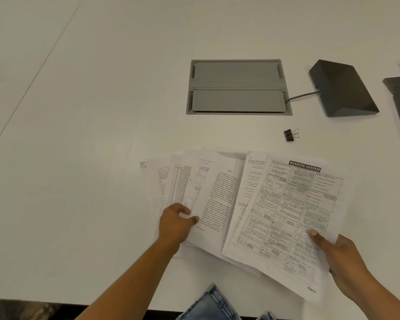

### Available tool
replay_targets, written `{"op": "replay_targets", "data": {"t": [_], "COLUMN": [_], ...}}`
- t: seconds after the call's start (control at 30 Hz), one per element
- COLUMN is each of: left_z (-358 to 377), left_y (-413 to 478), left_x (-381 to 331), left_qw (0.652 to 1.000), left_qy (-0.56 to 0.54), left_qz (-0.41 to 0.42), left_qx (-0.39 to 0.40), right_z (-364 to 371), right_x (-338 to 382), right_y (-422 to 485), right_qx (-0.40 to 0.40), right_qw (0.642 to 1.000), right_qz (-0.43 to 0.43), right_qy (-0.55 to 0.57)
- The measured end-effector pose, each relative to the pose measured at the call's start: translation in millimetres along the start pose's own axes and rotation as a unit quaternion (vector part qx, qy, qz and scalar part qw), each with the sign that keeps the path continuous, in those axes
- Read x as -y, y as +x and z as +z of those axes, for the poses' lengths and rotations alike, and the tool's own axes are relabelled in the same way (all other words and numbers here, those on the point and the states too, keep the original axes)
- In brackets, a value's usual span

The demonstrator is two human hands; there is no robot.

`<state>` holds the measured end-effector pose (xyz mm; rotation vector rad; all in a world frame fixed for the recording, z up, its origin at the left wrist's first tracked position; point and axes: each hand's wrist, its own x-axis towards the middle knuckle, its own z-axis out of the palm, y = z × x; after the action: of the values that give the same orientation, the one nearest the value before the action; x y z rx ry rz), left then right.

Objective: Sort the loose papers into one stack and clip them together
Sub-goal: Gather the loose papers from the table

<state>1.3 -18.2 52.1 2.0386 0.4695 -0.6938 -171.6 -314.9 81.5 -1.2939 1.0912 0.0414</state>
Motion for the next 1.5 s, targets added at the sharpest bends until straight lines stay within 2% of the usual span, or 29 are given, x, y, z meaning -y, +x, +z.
{"op": "replay_targets", "data": {"t": [0.17, 0.33, 0.5, 0.63, 0.8, 0.93, 1.03, 1.1, 1.23, 1.43, 1.5], "left_z": [4, 7, 7, 5, 2, 4, 3, -4, -12, -8, -2], "left_y": [-4, -6, -16, -29, -47, -63, -75, -75, -53, -41, -44], "left_x": [-2, -1, 4, 3, -5, -20, -41, -54, -73, -104, -108], "left_qw": [0.998, 0.995, 0.996, 0.990, 0.971, 0.949, 0.950, 0.942, 0.932, 0.938, 0.940], "left_qy": [0.032, 0.038, -0.006, -0.070, -0.105, -0.133, -0.165, -0.200, -0.183, -0.111, -0.119], "left_qz": [-0.026, 0.015, 0.028, 0.023, 0.040, 0.055, 0.023, 0.050, 0.095, 0.198, 0.227], "left_qx": [0.052, 0.096, 0.086, 0.118, 0.213, 0.281, 0.264, 0.265, 0.297, 0.262, 0.223], "right_z": [-3, -6, -8, -6, 9, 24, 36, 42, 49, 70, 77], "right_x": [-2, -4, -3, 5, 20, 29, 34, 39, 55, 86, 95], "right_y": [-2, -2, -3, -6, -11, -14, -14, -13, -9, -6, -5], "right_qx": [0.001, 0.001, 0.005, 0.037, 0.079, 0.147, 0.164, 0.167, 0.155, 0.122, 0.107], "right_qw": [1.000, 1.000, 1.000, 0.999, 0.996, 0.988, 0.986, 0.985, 0.982, 0.972, 0.966], "right_qz": [0.003, 0.001, 0.004, 0.001, -0.037, 0.001, -0.025, -0.047, -0.106, -0.199, -0.233], "right_qy": [0.003, 0.004, 0.010, 0.023, 0.019, 0.058, 0.021, 0.007, -0.010, -0.035, -0.028]}}
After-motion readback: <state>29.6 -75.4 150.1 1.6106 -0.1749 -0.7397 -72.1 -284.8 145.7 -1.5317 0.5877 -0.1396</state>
